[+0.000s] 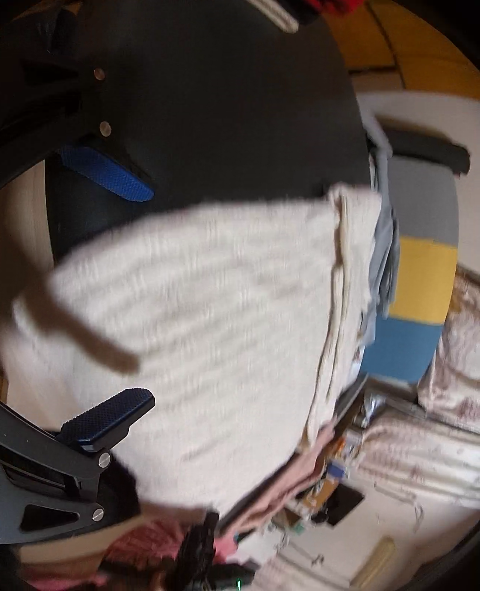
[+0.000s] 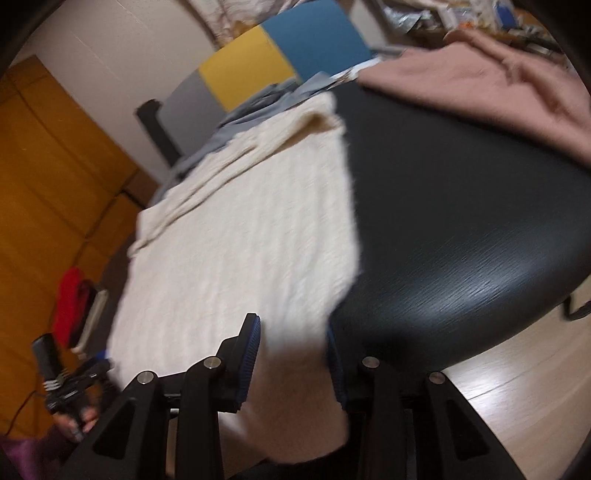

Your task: Fold clothes

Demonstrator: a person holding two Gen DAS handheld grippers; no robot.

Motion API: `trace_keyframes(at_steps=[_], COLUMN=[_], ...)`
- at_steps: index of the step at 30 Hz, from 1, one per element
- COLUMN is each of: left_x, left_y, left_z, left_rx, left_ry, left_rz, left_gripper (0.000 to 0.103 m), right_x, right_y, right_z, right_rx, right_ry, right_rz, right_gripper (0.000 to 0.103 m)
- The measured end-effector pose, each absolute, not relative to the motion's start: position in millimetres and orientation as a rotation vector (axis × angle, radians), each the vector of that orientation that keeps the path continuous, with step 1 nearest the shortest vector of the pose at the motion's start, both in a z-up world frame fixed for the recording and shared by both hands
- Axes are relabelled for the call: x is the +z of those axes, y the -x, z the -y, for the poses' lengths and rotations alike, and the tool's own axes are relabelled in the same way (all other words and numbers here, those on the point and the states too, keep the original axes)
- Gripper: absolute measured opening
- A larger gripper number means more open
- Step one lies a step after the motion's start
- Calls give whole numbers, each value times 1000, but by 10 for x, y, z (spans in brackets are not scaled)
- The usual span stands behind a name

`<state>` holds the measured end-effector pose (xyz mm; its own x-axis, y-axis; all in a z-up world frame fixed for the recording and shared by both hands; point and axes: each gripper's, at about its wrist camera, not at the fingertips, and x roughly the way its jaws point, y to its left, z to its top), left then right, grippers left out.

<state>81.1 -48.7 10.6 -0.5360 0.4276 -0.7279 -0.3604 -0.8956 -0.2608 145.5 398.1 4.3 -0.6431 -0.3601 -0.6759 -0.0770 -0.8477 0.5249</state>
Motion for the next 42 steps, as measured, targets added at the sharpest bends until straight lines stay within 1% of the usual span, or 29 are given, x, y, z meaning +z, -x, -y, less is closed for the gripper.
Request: trace_keyframes(at_steps=[3,5,6,7,8,9,10,14,18,20,21,22,23,25,27,28,29,30,31,34,36,39,42], left_x=[96,96,100,104,108,108,105,112,122,127,128,128,124,110,100,102,106,110,100,71,70,140,253], left_y=[-833,-853,-857,-860,-865,-866,-866,-887,-911,-926,-940,-956,-974,-1005,-1012,-1013,-1013,-1013,-1005,-972,-954,-963,-1030], left_z=[417,406,403,397,389,383,379,461,551,571,556,541,532,522,507,499,490,482,475,540,625,827,1022], left_rx=[2422,2434,2441,2449,2459,2461,2458,2417,2371,2350,2340,2330,2326,2328,2334,2330,2322,2314,2302,2259,2240,2208,2204], left_ry=[1164,1158,1160,1160,1159,1156,1152,1159,1167,1172,1177,1183,1186,1191,1193,1194,1195,1196,1210,1234,1248,1235,1224], left_rz=[69,62,53,32,5,-15,-31,35,111,127,114,103,94,81,78,77,75,73,71,118,163,304,397], left_gripper=[101,100,94,84,76,66,64,63,64,68,74,78,78,79,79,78,71,45,24,13,11,9,9], right_x=[8,-19,-31,-42,-47,-41,-36,-100,-148,-161,-171,-180,-186,-189,-205,-202,-184,-166,-147,-81,-42,17,83], right_y=[-1514,-1541,-1552,-1557,-1561,-1559,-1555,-1551,-1605,-1608,-1601,-1595,-1592,-1597,-1616,-1624,-1633,-1641,-1648,-1661,-1677,-1726,-1804], right_z=[-3959,-3985,-3996,-4004,-4006,-3992,-3973,-3894,-3765,-3727,-3714,-3701,-3690,-3687,-3694,-3691,-3697,-3708,-3720,-3757,-3769,-3762,-3690], right_rx=[-2574,-2556,-2549,-2545,-2545,-2551,-2542,-2394,-2408,-2393,-2384,-2375,-2372,-2386,-2394,-2387,-2383,-2384,-2383,-2362,-2350,-2302,-2240], right_ry=[-1210,-1193,-1186,-1181,-1178,-1180,-1186,-1253,-1301,-1293,-1294,-1295,-1295,-1295,-1303,-1296,-1282,-1275,-1266,-1222,-1197,-1134,-1087], right_rz=[788,846,873,899,915,915,916,946,845,884,905,926,938,939,947,954,960,965,974,1023,1042,1080,1089], right_gripper=[35,35,35,35,35,35,35,37,37,37,37,37,37,34,22,20,19,18,17,16,16,15,15])
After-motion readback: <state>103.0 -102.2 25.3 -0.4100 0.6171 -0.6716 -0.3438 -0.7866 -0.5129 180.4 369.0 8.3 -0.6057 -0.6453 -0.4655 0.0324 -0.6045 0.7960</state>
